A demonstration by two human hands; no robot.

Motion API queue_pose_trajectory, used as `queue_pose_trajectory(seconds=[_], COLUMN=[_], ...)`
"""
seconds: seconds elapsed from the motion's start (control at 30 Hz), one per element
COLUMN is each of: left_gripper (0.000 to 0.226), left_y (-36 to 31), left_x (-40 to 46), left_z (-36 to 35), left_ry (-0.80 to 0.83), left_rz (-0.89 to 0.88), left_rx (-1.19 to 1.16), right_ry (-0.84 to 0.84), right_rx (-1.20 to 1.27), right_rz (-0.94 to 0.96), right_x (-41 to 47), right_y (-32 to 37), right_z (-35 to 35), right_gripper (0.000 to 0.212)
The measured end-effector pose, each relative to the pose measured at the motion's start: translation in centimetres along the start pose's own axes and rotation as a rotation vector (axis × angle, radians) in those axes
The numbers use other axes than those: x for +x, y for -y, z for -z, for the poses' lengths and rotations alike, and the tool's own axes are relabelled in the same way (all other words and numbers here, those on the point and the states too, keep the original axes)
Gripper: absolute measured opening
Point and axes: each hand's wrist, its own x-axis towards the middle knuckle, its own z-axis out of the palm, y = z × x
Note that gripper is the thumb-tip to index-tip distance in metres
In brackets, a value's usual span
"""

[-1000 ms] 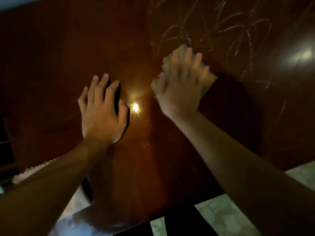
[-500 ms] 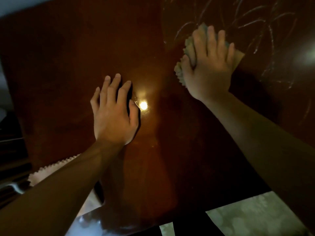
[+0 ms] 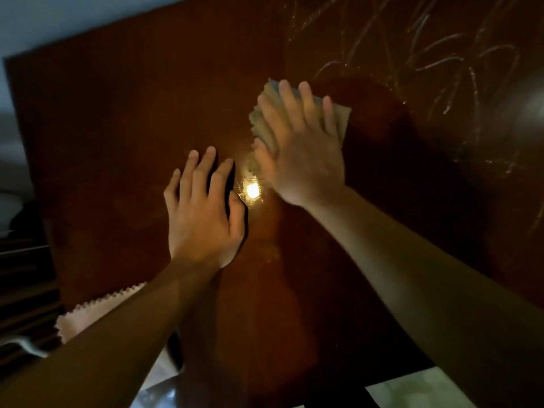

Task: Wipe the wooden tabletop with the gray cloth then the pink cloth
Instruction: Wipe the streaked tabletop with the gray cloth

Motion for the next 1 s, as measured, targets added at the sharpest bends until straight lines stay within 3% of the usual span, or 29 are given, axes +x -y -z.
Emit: queue_pose_trajectory(seconds=[0.17,0.33,0.53,0.67,0.83,1.0], left_gripper=[0.048,0.049,0.049,0.048,0.048,0.049], left_y=[0.1,0.0,0.0,0.0,0.0,-0.1], left_x=[0.0,0.0,0.0,0.0,0.0,0.0], left_z=[0.0,0.1,0.1,0.1,0.1,0.1], left_ry=[0.004,0.006,0.003,0.002,0.000,0.007], left_rz=[-0.002,0.002,-0.004,0.002,0.003,0.000], left_rx=[-0.025,-0.009,0.020,0.002,-0.019,-0.015], right_ry=[-0.037,-0.043,-0.061,-0.054,-0.020,-0.019], right_rx=[-0.063,-0.085,-0.012,0.007,-0.049,-0.089], right_rz=[-0.162,-0.298,-0.108,-0.056,-0.185,-0.269], right_x=[1.1,1.6,1.5,1.4,1.7,1.9], right_y=[-7.0,-4.0,2.8,0.3,-5.0,-3.6], right_z=[1.3,0.8,-0.4,-0.1,1.1,0.8], right_gripper=[0.066,0.067,0.065,0.065,0.067,0.067])
